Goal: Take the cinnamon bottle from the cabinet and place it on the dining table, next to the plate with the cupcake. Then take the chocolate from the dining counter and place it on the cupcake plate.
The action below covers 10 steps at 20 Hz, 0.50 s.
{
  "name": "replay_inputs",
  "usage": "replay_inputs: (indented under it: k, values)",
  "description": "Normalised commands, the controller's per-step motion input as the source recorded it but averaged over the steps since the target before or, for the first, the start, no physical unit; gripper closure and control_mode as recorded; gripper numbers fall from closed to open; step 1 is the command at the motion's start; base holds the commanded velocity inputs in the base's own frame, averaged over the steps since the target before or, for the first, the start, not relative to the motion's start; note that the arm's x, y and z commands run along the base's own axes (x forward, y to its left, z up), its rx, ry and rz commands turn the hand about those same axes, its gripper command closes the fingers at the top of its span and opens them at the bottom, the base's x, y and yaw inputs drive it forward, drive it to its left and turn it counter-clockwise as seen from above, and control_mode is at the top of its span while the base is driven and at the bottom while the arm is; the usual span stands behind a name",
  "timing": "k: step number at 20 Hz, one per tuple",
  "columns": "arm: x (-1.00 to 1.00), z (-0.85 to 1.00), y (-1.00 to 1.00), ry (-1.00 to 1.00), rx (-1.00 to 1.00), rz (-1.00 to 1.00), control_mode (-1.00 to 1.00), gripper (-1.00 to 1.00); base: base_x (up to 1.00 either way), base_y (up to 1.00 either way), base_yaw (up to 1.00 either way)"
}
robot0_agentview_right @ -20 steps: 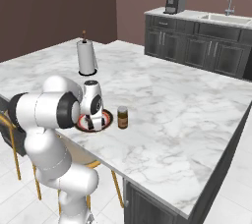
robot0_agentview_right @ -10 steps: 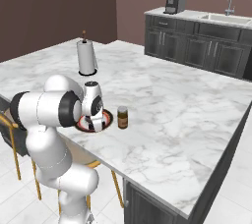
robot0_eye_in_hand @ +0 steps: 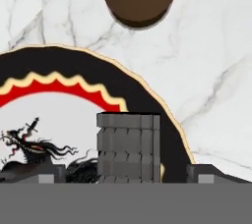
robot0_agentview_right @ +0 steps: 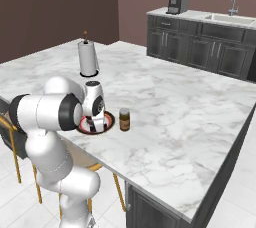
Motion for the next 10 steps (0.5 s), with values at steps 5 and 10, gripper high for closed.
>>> replay_inputs:
  k: [5,10]
  values:
    - [-0.14,0.28,-0.05,-0.06,0.00,0.00,-1.00,-1.00,0.00,0.00,0.00]
    - [-0.29,0.33,-0.07,-0.01,0.02,0.03,-1.00,-1.00,0.00,0.00,0.00]
